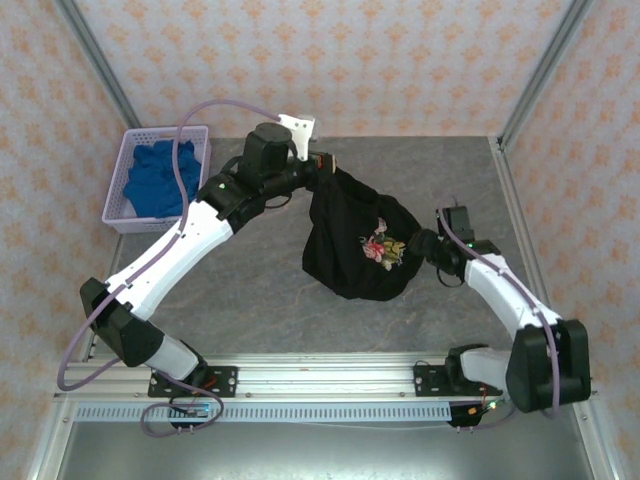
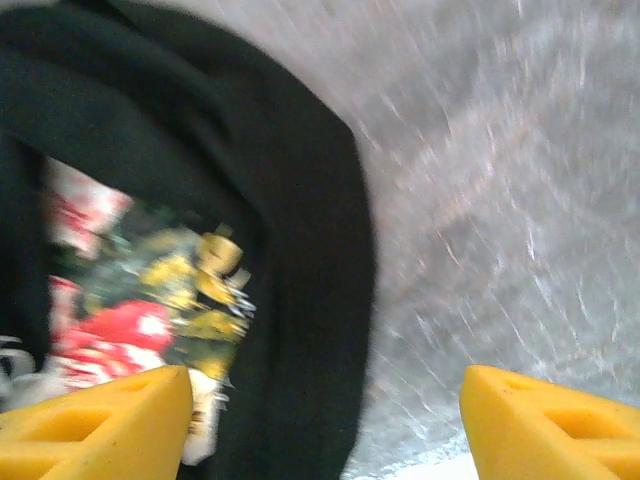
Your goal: Fold the inside-out t-shirt
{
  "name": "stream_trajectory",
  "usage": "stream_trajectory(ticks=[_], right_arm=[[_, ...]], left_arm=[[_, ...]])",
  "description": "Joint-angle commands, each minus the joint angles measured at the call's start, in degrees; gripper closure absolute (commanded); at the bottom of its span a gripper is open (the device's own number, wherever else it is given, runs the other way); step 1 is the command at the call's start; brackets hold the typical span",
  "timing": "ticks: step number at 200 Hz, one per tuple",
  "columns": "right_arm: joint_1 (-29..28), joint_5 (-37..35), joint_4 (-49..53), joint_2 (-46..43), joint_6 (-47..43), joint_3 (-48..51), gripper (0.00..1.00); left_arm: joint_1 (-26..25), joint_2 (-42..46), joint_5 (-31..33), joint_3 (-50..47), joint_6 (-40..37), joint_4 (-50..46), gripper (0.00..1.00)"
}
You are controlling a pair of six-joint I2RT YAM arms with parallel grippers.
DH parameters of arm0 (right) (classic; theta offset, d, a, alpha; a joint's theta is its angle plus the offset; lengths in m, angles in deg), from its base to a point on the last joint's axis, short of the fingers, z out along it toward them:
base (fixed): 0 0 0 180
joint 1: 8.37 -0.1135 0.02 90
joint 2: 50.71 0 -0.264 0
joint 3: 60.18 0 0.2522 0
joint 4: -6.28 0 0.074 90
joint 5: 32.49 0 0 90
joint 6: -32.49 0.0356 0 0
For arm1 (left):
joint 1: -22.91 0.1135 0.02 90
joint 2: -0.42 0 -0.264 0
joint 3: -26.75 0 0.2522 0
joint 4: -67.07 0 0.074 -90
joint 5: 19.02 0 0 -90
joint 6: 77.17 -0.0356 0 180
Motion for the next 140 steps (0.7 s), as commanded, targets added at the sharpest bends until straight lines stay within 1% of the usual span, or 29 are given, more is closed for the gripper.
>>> stream_trajectory(ticks=[1,7,13,21,31,45,55,60,85,100,119,140], right_arm=[[-1.8,-2.7,-1.0,5.0,3.3,1.7,0.3],[-1.9,-1.8,-2.5,6.7,3.5,1.8,0.33],[-1.9,-0.7,-4.2,8.3,3.6,1.9,0.39],[-1.9,0.8,-6.4,10.0,3.4,1.8,0.51],[-1.7,2.5,-8.3,11.4,3.0,1.3,0.68],[-0.7,3.0,-8.7,10.9,1.3,0.0,0.9],[0.9,2.1,-6.9,9.0,-0.2,-1.2,0.98],[1.8,1.3,-5.9,7.4,-1.3,-1.9,1.0],[4.1,-9.4,1.0,-4.5,-7.2,-7.6,1.0],[5.0,-13.4,3.4,-9.4,-9.9,-12.6,1.0],[5.5,-16.9,7.4,-10.5,-13.9,-21.6,1.0],[5.7,-19.6,10.6,-8.4,-18.6,-32.0,1.0]], left_arm=[[0.4,-0.5,1.6,1.4,-0.7,1.0,1.0],[0.4,-0.6,1.5,1.4,-0.5,0.9,1.0],[0.5,-0.5,1.4,1.5,-0.6,0.8,1.0],[0.6,-0.4,1.4,1.5,-0.6,0.6,1.0],[0.8,-0.1,1.7,1.6,-0.5,0.3,1.0],[1.4,0.8,1.8,1.5,-0.1,0.3,1.0],[2.1,1.7,1.8,1.1,0.2,0.6,1.0],[2.5,2.2,1.7,1.0,0.5,0.9,1.0],[5.1,5.2,1.3,0.4,2.8,1.8,1.0],[6.7,7.5,1.0,-0.5,4.5,3.1,1.0],[8.8,10.5,1.3,-1.0,5.9,3.3,1.0],[11.1,14.2,2.6,-2.1,6.9,2.6,1.0]])
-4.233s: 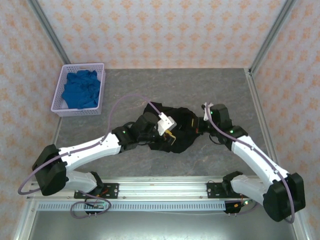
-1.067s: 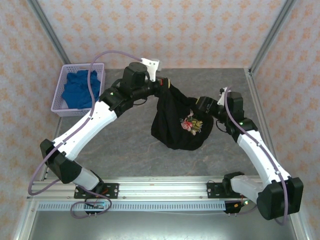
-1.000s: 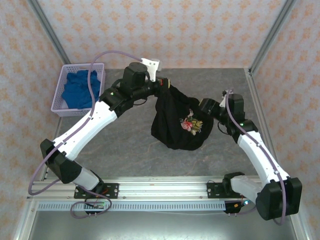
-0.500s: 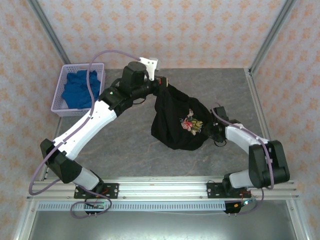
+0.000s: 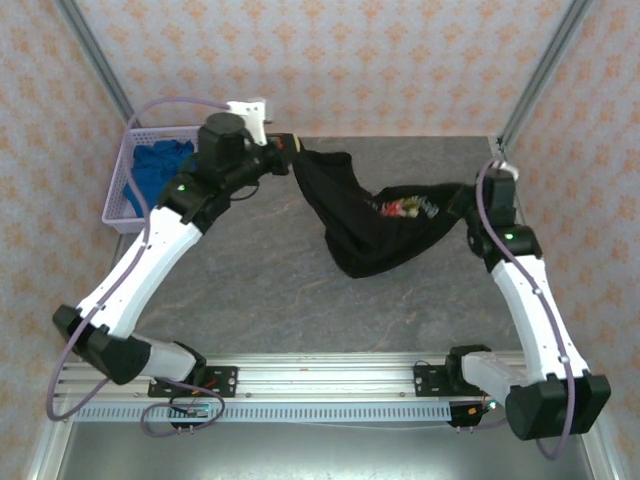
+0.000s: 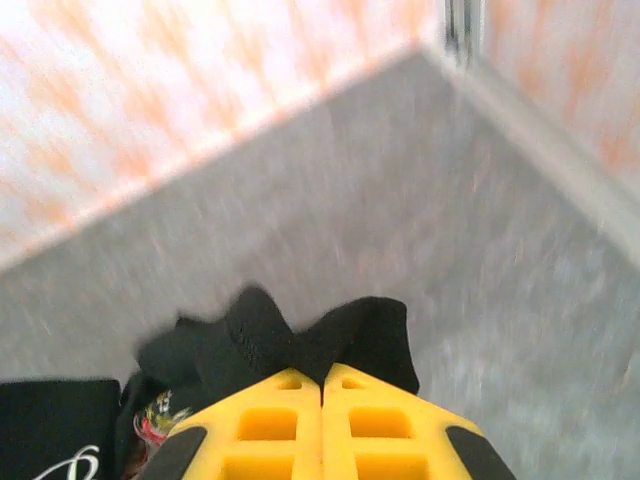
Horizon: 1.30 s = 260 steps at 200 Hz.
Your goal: Fold the inside-out t-shirt
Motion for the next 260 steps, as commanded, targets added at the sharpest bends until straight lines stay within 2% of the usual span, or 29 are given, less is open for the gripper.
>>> stream_trajectory(ticks=[1,25,41,67,72,90,104,114,133,158,179,201,221,260], right_arm=[[0.6,-8.0,7.0,1.8,-8.0,-9.6,1.0],[0.6,-10.8,10.7,7.5,-11.6,-20.2,1.0],[0.6,-11.0,14.4,15.1,-12.7,-26.6,1.0],[-1.1,-6.3,13.7,27.4,-12.6,-30.1,1.0],[-1.9,-6.5,14.0,30.0,-12.7,-31.1,0.96],[-5.9,-8.2,17.6,37.3,-13.6,-35.2,0.73],[-10.6,-7.7,13.7,35.8,-15.1,-30.0,0.55],[-12.8,-2.4,9.1,31.8,-15.4,-23.2,0.46],[-16.7,11.5,2.0,24.4,-14.5,-10.2,0.38],[-27.1,17.1,-4.4,17.5,-14.8,4.1,0.34],[-33.4,16.1,-10.3,15.6,-15.3,12.4,0.32],[-37.7,10.8,-12.4,19.2,-18.6,14.8,0.31],[-38.6,8.1,-13.2,24.2,-20.5,14.3,0.32],[-39.5,9.8,-15.1,29.2,-23.0,13.5,0.35]], left_arm=[[2.3,6.1,2.5,-0.9,2.5,2.6,1.0],[5.1,11.4,7.2,-6.0,3.2,1.3,1.0],[6.5,13.8,8.4,-10.3,3.6,-0.4,1.0],[6.6,13.5,3.4,-18.4,5.3,-2.0,1.0],[6.5,13.0,2.1,-20.3,6.4,-1.3,1.0],[6.0,11.3,-2.3,-27.3,10.6,2.8,1.0],[5.4,10.1,-2.9,-30.3,11.3,3.5,1.0],[5.2,9.8,-2.7,-31.8,11.3,3.7,1.0],[5.2,9.7,-1.7,-33.4,10.6,3.6,1.0],[5.2,9.5,-1.0,-33.6,9.2,2.3,1.0],[5.2,9.2,-0.7,-34.0,8.3,1.4,1.0],[5.2,9.3,-0.5,-34.3,7.9,1.1,1.0],[5.2,9.3,-0.2,-34.3,7.9,0.8,1.0],[5.2,9.0,-0.3,-34.3,7.9,1.0,1.0]])
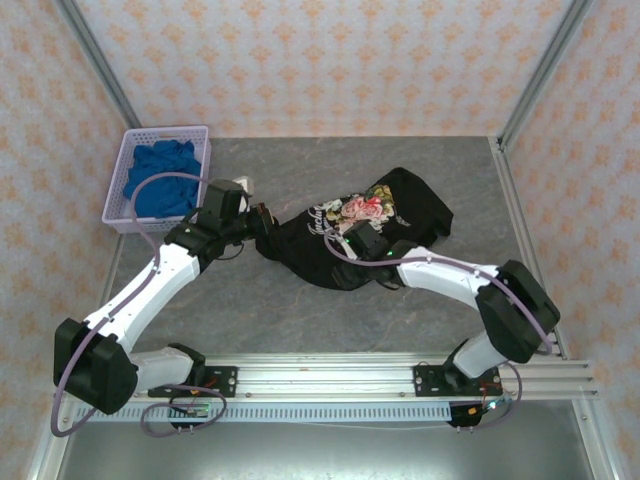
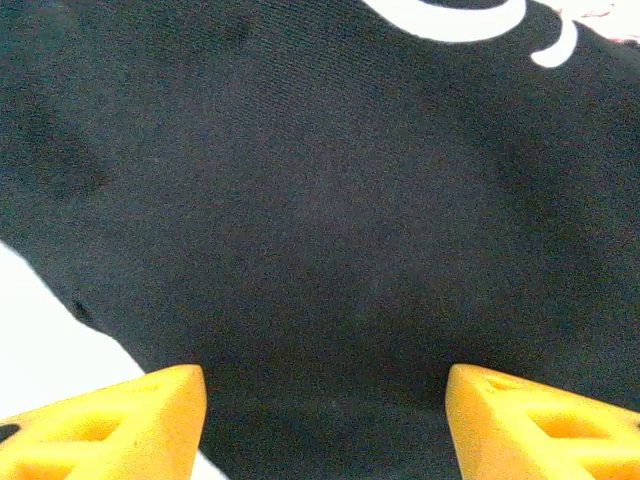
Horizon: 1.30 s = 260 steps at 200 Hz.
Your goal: Fold the inside-out t-shirt
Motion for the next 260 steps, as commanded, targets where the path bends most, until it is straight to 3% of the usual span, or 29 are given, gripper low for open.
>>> stream_trajectory(ticks=[1,54,62,77,100,112,130,163,193,232,260], right_arm=[[-1.0,-1.4,-2.7,2.0,-3.1,-0.6,0.35],[-1.9,1.5,-2.2,4.4,-4.1,-0.2,0.35],[-1.9,0.6,-2.5,4.9,-3.7,-0.2,0.42],[-1.8,-1.4,-2.2,5.2,-2.7,-0.9,0.69],[0.2,1.6,-2.4,1.0,0.5,-1.5,0.94],[2.6,5.1,-2.6,-2.7,3.0,-1.4,1.0],[6.3,10.1,-2.9,-8.6,6.5,-1.2,1.0],[11.9,20.0,-2.0,-11.4,12.7,-3.6,1.0],[13.6,21.1,2.8,-9.0,13.3,-7.8,1.0],[15.1,20.5,6.5,-6.5,13.0,-10.6,1.0],[15.3,20.7,6.9,-5.7,13.0,-11.2,1.0]], left_arm=[[-0.3,0.6,0.6,0.0,-0.7,0.3,1.0],[-0.4,-0.3,1.2,0.0,-2.4,0.0,1.0],[-0.3,-0.4,1.3,-0.2,-2.4,0.2,1.0],[-0.3,-0.5,1.4,-0.6,-2.6,0.3,1.0],[-0.3,-0.5,2.8,-1.5,-3.4,0.2,1.0],[-0.3,-0.3,3.0,-2.9,-3.8,0.9,1.0],[-0.5,0.2,2.6,-5.6,-4.4,3.2,1.0],[-3.0,3.2,9.4,-9.7,-8.5,6.5,0.59],[-11.2,6.5,16.3,-11.9,-18.0,11.0,0.36],[-18.6,2.7,9.6,-13.4,-27.6,16.5,0.26],[-22.8,-4.5,11.3,-10.6,-33.7,14.7,0.25]])
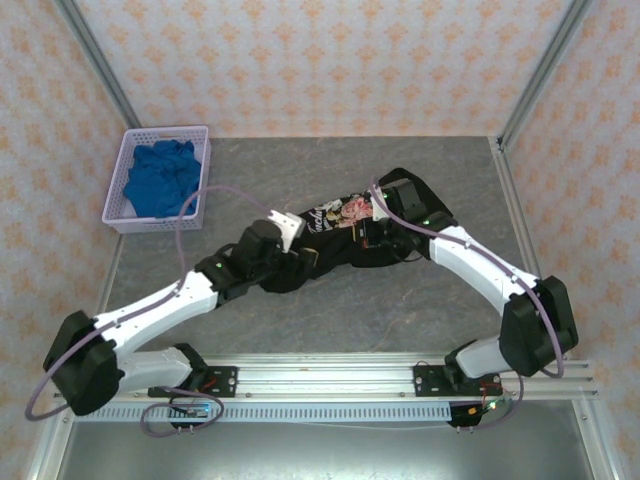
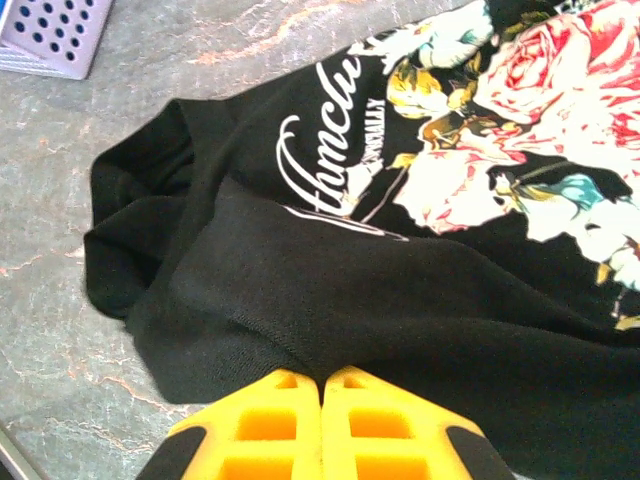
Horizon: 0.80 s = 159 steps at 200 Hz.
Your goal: Fold the inside-out t-shirt
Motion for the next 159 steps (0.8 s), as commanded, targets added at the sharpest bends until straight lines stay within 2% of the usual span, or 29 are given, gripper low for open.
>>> stream_trajectory(ticks=[1,21,47,54,74,96,104,127,159], right_arm=[[0.4,0.9,2.1,0.6,0.5,-2.1,1.0],[0.5,0.4,2.4,0.7,0.3,-2.2,1.0],[0.5,-0.6,3.2,0.7,0.0,-2.0,1.0],[0.5,-1.0,3.4,0.7,-0.3,-2.0,1.0],[0.6,-2.2,3.7,0.5,-1.1,-1.9,1.0],[0.6,-4.6,5.0,0.2,-3.1,-2.4,1.0],[0.6,-5.3,5.3,-0.1,-3.8,-2.6,1.0],[0.5,-7.0,5.5,-2.1,-5.9,-3.4,1.0],[0.5,-15.9,12.6,-7.5,-11.6,-8.1,1.0]], left_arm=[[-2.7,-5.6,0.8,1.9,-8.8,0.5,0.25],[-3.4,-10.6,2.6,4.1,-10.6,-0.7,0.26],[-3.4,-13.3,1.5,5.3,-10.8,-0.4,0.34],[-3.4,-13.6,2.5,5.5,-10.6,-0.5,0.39],[-3.0,-14.3,5.2,5.7,-10.7,-1.2,0.64],[-1.5,-14.1,3.6,6.0,-9.6,-1.9,0.91],[-0.9,-13.6,2.8,5.9,-9.0,-1.8,0.98],[1.7,-10.7,-1.6,6.2,-4.8,-1.7,1.0],[3.0,-4.0,-15.6,10.6,7.1,-2.1,1.0]])
